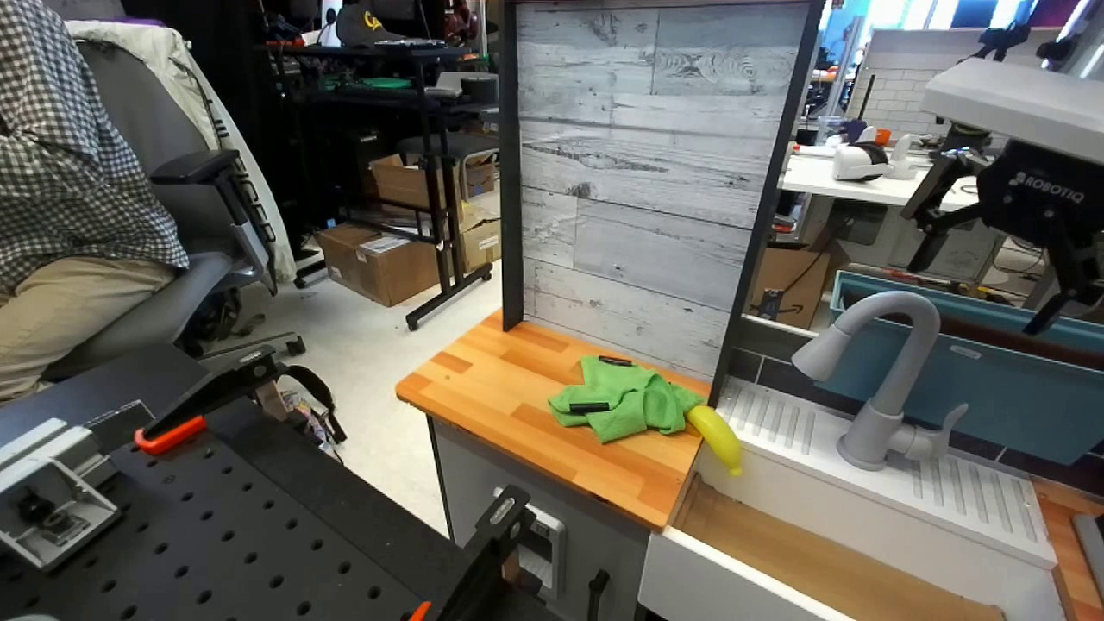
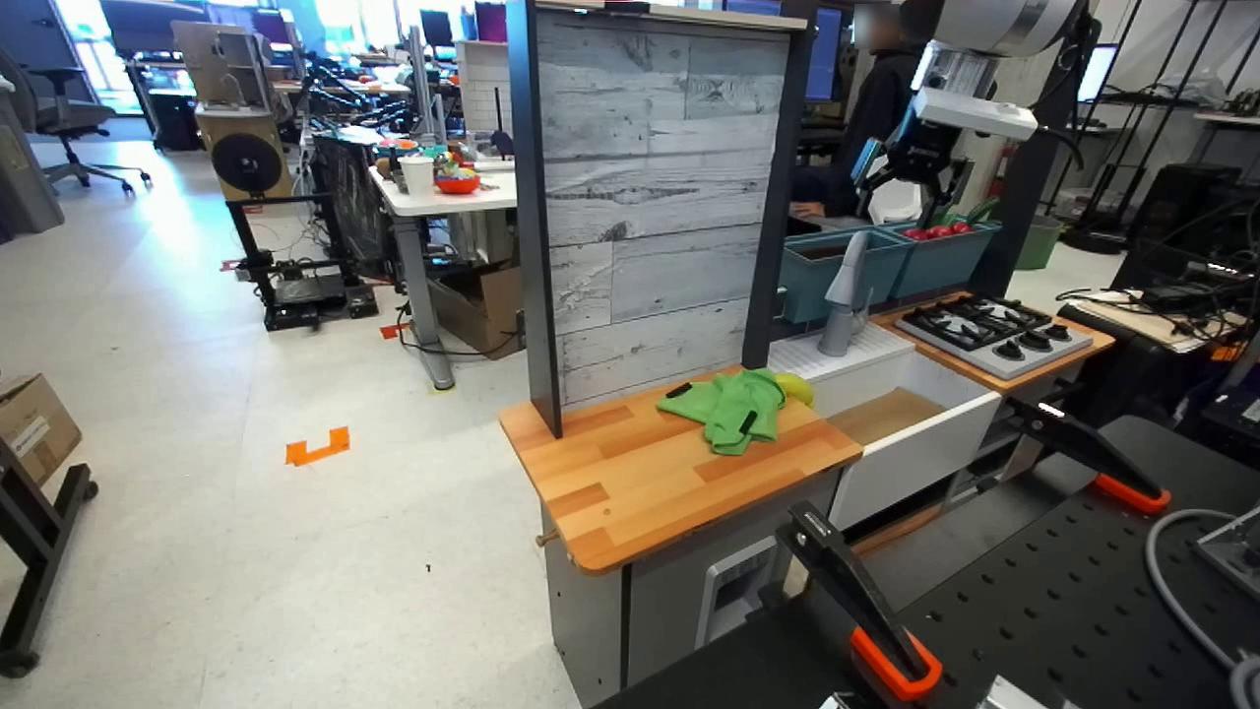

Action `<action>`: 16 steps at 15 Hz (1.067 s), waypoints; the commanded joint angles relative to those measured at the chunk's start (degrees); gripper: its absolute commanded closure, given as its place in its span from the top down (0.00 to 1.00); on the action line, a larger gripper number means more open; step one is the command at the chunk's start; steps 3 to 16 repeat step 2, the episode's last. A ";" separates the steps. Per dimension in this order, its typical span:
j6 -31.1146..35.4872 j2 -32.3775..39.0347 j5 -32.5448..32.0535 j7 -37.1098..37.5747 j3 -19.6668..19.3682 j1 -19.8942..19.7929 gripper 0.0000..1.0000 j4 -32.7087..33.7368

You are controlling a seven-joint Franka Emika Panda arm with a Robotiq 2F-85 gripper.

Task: Move the tap to the left

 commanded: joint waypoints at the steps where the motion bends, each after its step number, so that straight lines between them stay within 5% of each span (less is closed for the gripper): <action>1: 0.00 0.09 0.00 0.00 0.00 0.02 1.00 0.00; 16: 0.00 0.15 0.00 0.00 0.00 0.06 1.00 0.00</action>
